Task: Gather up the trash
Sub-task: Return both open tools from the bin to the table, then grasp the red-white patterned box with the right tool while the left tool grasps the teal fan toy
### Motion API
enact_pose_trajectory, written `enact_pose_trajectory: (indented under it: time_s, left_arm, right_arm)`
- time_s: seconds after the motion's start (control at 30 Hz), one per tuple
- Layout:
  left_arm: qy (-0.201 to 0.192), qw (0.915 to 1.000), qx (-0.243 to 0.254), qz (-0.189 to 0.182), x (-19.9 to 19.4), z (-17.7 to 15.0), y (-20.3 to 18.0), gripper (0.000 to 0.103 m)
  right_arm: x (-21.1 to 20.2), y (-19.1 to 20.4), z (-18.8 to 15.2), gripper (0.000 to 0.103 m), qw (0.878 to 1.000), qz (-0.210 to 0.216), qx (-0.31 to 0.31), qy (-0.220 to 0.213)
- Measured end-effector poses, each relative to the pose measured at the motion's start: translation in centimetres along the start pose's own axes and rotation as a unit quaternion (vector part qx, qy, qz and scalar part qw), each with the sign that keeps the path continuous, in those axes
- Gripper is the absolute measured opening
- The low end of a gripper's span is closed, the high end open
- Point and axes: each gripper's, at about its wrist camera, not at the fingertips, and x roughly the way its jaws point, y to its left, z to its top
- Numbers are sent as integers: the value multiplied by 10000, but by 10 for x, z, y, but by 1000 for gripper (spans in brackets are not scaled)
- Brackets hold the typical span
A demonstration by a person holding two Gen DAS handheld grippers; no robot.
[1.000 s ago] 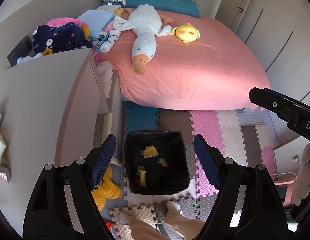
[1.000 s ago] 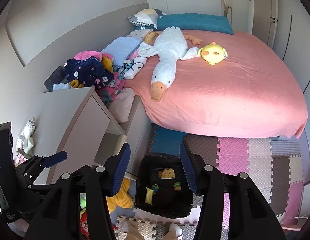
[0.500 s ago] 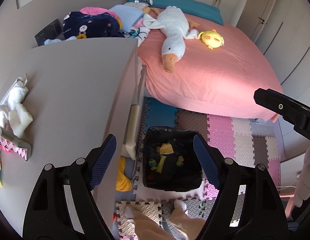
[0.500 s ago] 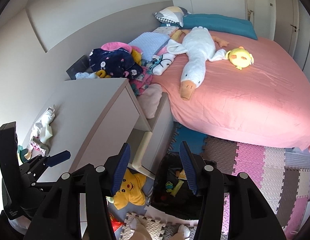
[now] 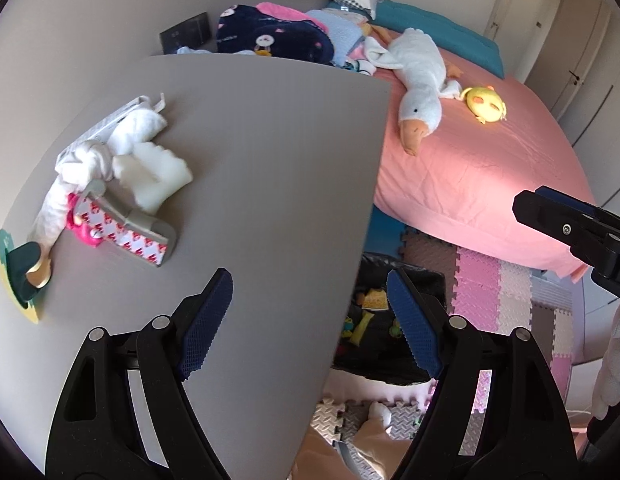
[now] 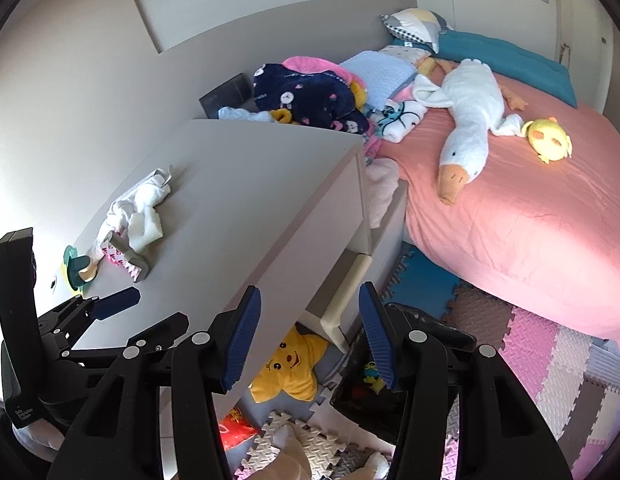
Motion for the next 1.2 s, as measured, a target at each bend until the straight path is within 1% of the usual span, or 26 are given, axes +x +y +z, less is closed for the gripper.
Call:
enact_pose_trajectory:
  time_s: [0.27,0.47,0.63,0.93,1.2]
  left_arm:
    - [-112,9970,-617,451,-16,-20,60,77]
    - [-262,9912,-997,830,-29,-32,97,77]
    - [-324,9859,-1266,1044,-39,-41,127,77]
    - [-274,9786,-1620,1236,-44,-53,170,77]
    - [-216,9713,-1946,1352,-39,-51,204,77]
  right_arm:
    - [22,57,3,53,9977,385,-518,185]
    - [37,96,5,53,9937,649,-866,294]
    - [50,126,7,53,9895,836,-1108,404]
    - [75,167,13,53,9817,1109,-1410,642]
    - [97,201,20,53,9729,1332,-1694,841]
